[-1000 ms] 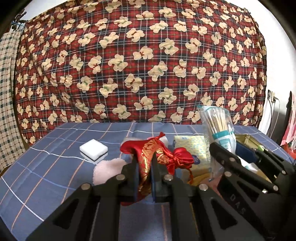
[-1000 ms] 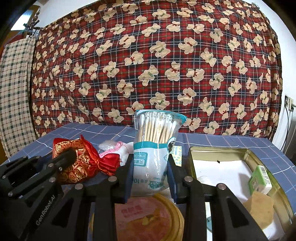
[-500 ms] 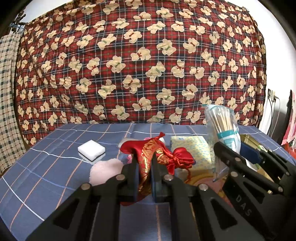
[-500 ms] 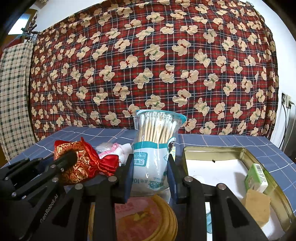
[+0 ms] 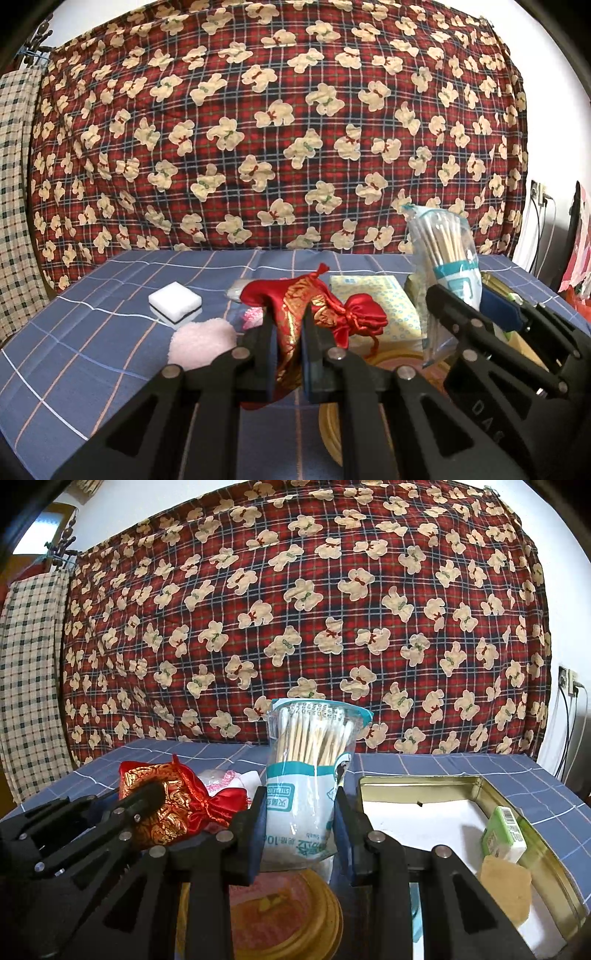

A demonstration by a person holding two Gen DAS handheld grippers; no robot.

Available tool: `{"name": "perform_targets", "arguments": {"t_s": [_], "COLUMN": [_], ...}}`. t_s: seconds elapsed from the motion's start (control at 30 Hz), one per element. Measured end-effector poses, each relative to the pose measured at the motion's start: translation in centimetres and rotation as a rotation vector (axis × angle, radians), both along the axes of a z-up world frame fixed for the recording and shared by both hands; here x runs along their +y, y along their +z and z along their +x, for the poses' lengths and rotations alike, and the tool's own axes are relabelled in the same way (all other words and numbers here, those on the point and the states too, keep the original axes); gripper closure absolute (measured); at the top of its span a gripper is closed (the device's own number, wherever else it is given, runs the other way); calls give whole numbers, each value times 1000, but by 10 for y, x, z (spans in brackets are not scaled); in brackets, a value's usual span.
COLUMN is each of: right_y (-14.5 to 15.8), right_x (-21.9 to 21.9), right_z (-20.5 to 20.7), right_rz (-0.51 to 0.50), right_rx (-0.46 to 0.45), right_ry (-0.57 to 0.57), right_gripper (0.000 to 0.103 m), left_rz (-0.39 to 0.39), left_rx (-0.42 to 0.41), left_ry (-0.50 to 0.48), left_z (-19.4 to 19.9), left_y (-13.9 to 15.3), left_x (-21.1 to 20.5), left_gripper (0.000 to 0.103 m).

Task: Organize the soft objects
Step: 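Lift the red pouch and cotton-swab bag and carry both toward the gold tray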

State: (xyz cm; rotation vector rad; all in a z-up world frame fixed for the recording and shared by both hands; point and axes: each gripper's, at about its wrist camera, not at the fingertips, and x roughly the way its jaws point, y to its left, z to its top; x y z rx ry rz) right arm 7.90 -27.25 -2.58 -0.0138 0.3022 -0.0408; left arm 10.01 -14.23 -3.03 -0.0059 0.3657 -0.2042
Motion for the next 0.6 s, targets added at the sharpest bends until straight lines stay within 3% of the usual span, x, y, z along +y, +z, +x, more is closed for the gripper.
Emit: {"name": "perform_targets", "arguments": {"t_s": [0.6], "right_y": [0], "right_x": [-3], "right_z": [-3], "right_rz": [16], "right_rx": [-7], "right_ry": [14], "right_gripper": [67], "left_rz": [0], "left_rx": [5], "left_ry": [-8], "left_z": [0], "left_y": [1], "left_x": [-2], "left_gripper": [95]}}
